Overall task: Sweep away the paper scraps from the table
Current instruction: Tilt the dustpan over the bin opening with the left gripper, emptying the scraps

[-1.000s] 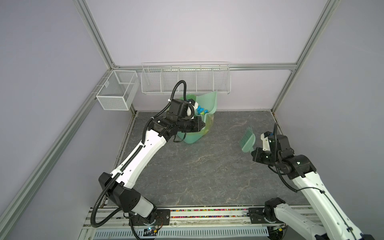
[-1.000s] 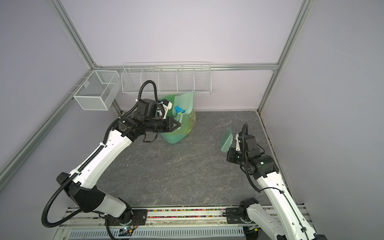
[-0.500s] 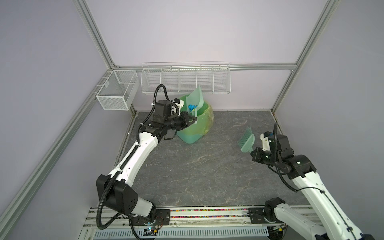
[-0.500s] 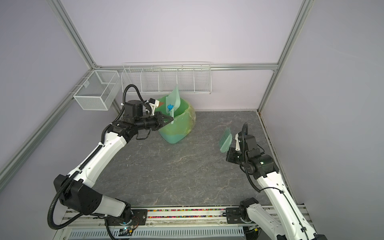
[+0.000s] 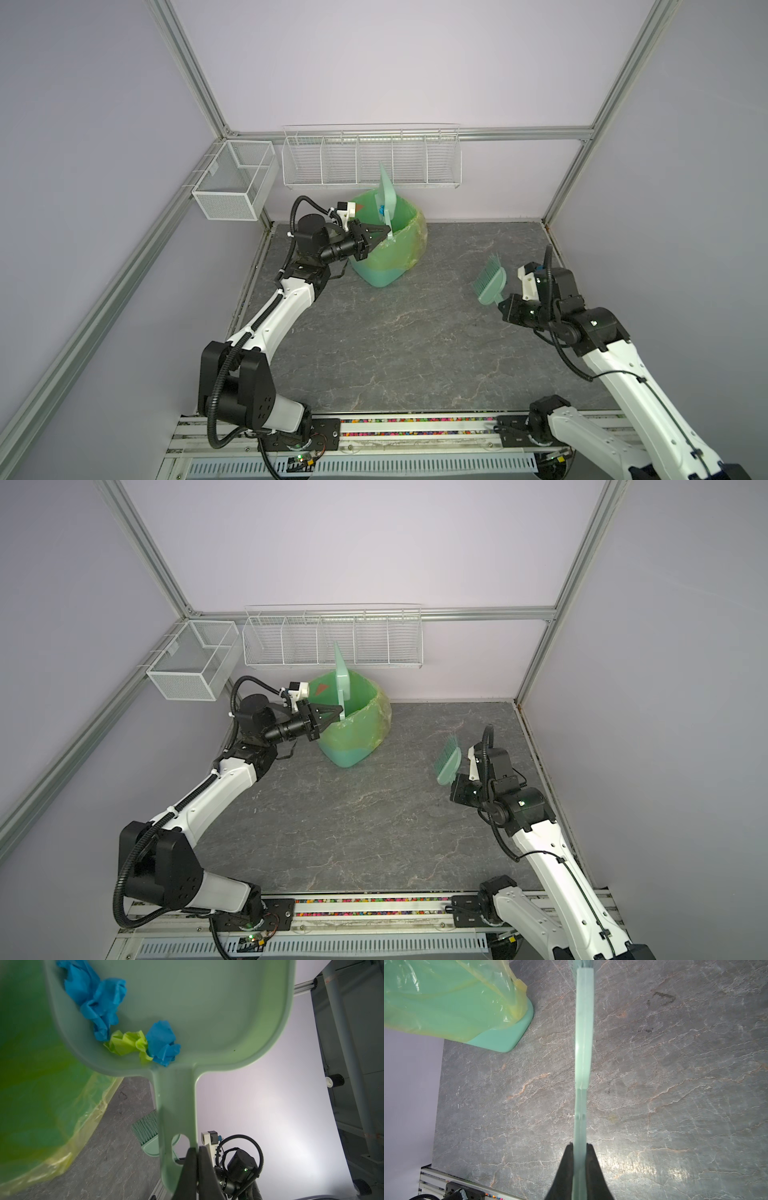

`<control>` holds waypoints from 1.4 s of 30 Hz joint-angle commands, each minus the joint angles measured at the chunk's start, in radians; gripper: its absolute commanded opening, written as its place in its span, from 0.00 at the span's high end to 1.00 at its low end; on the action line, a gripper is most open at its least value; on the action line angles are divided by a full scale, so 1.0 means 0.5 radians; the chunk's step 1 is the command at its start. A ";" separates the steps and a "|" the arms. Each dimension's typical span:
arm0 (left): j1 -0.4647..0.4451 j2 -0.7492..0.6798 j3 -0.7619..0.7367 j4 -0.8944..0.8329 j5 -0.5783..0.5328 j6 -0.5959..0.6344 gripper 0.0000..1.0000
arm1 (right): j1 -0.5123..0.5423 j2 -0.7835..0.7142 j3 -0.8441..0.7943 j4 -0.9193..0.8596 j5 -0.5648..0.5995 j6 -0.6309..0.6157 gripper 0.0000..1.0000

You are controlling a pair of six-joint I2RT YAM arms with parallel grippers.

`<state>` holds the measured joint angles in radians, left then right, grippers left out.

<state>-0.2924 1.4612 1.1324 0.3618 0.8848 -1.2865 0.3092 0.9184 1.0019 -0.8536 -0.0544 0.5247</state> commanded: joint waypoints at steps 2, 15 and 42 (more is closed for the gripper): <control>0.059 0.004 -0.072 0.758 0.085 -0.516 1.00 | 0.002 -0.023 0.004 0.052 -0.035 0.018 0.93; 0.085 0.282 -0.245 1.942 -0.016 -1.389 1.00 | 0.001 -0.047 0.015 0.023 -0.040 0.021 0.93; -0.229 -0.287 0.538 -1.675 -0.096 1.285 1.00 | 0.001 -0.024 0.109 0.042 0.048 0.069 0.93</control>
<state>-0.3923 1.3170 1.3800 -0.1795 0.8898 -0.8703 0.3092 0.9123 1.0286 -0.8551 -0.0566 0.5503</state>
